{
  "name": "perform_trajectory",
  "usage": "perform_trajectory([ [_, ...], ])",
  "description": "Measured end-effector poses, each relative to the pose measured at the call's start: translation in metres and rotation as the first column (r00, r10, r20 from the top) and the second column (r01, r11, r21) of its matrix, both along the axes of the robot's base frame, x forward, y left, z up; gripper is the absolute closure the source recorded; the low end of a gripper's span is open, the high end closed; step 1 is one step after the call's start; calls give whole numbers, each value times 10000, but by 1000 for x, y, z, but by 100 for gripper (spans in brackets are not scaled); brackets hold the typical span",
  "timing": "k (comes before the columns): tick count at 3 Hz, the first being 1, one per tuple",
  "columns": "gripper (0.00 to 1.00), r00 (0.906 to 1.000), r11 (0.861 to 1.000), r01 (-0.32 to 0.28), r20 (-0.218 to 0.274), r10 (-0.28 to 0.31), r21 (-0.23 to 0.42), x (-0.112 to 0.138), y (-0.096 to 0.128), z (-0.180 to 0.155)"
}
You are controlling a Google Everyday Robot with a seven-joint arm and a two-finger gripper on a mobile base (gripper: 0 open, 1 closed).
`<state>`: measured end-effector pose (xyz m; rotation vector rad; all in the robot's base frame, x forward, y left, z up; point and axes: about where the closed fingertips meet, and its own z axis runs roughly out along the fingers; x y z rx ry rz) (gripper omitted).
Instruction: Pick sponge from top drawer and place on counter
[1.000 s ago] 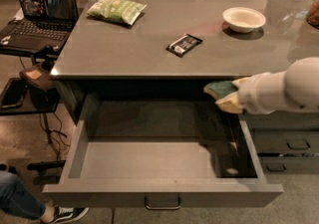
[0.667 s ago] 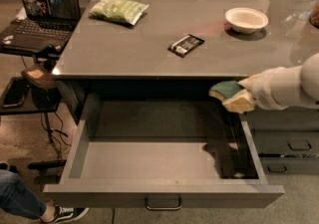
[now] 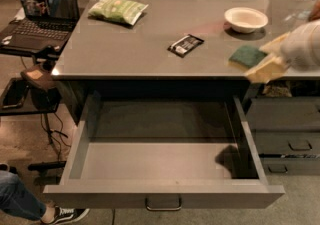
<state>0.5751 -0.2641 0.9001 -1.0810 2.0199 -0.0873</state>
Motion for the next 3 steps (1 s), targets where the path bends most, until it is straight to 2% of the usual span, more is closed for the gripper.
perform_trajectory([
  [1,100,9880,9883,-1526,235,1524,59,15,26,58],
  [2,100,9819,9827,-1850,398,1849,-13,8,30,91],
  [3,100,9691,9662,-2463,286,2448,755,25,76,68],
])
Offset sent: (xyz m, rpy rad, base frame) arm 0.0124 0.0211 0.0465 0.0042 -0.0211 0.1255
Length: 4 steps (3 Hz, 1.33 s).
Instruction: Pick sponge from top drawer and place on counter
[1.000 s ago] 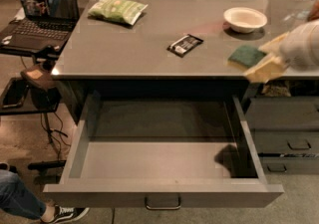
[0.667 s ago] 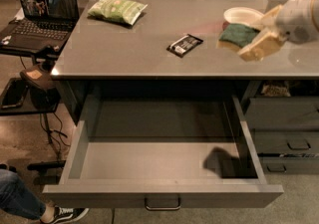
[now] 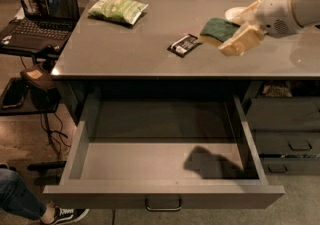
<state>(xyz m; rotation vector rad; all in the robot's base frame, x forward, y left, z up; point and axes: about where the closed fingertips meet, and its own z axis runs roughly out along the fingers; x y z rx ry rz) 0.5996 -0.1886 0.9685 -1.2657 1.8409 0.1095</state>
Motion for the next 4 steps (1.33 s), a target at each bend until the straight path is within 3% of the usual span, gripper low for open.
perform_trajectory([
  [1,100,9939,9816,-1089,357,1045,1569,45,60,-5],
  [2,100,9800,9506,-1560,1623,1149,2686,110,100,38],
  [3,100,9684,9453,-1667,2269,1035,2805,118,99,74],
  [4,100,9668,9731,-1682,2190,1317,1573,106,113,55],
])
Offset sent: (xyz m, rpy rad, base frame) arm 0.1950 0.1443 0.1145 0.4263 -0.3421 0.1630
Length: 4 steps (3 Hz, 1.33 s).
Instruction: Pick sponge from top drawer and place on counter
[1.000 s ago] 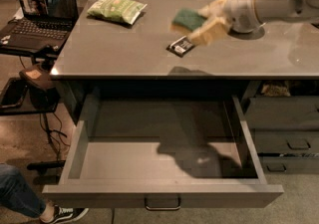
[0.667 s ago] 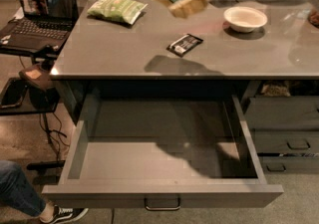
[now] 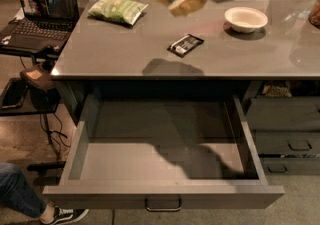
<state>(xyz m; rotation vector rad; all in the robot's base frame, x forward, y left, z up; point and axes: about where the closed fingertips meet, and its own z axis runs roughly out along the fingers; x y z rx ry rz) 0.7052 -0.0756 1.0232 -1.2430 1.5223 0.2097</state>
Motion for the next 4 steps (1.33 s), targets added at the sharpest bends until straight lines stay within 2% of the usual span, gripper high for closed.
perform_trajectory([
  [1,100,9964,9745,-585,-722,438,-2167,-21,19,-77],
  [2,100,9874,9330,-1266,-1326,861,-3368,-34,40,-136],
  [3,100,9859,9111,-1440,-1358,982,-3862,-18,68,-162],
  [4,100,9855,9080,-1493,-1336,1044,-3915,-17,72,-163],
])
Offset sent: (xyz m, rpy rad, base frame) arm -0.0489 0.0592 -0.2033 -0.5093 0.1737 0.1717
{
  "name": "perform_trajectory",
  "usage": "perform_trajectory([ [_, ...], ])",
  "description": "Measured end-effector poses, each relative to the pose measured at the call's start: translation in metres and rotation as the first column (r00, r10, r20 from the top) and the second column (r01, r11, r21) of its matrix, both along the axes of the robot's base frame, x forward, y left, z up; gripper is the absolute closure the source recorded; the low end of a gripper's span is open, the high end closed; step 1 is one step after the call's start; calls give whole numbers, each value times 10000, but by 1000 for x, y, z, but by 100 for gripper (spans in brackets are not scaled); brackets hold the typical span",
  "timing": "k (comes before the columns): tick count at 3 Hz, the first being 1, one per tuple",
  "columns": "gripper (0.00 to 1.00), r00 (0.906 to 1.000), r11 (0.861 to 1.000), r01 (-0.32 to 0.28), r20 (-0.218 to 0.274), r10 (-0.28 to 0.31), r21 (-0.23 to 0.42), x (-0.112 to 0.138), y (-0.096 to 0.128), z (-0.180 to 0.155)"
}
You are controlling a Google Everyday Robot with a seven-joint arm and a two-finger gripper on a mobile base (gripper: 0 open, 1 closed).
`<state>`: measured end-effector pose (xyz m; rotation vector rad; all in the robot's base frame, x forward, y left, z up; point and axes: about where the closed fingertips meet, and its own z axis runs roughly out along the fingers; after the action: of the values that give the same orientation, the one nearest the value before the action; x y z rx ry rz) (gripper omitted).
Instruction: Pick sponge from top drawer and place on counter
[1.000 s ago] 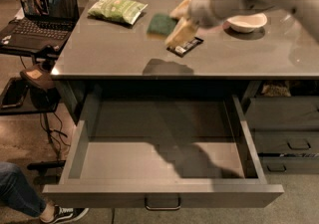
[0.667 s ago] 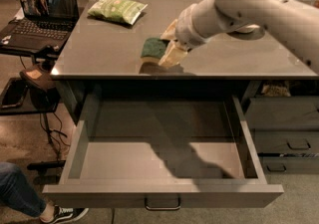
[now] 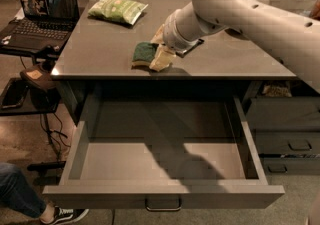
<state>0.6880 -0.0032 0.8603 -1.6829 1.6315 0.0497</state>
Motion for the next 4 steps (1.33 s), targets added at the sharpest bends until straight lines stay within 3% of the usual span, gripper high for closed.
perform_trajectory([
  [1,81,10000,10000,-1,0,1,0,0,0,0],
  [4,12,10000,10000,-2,-1,2,0,0,0,0],
])
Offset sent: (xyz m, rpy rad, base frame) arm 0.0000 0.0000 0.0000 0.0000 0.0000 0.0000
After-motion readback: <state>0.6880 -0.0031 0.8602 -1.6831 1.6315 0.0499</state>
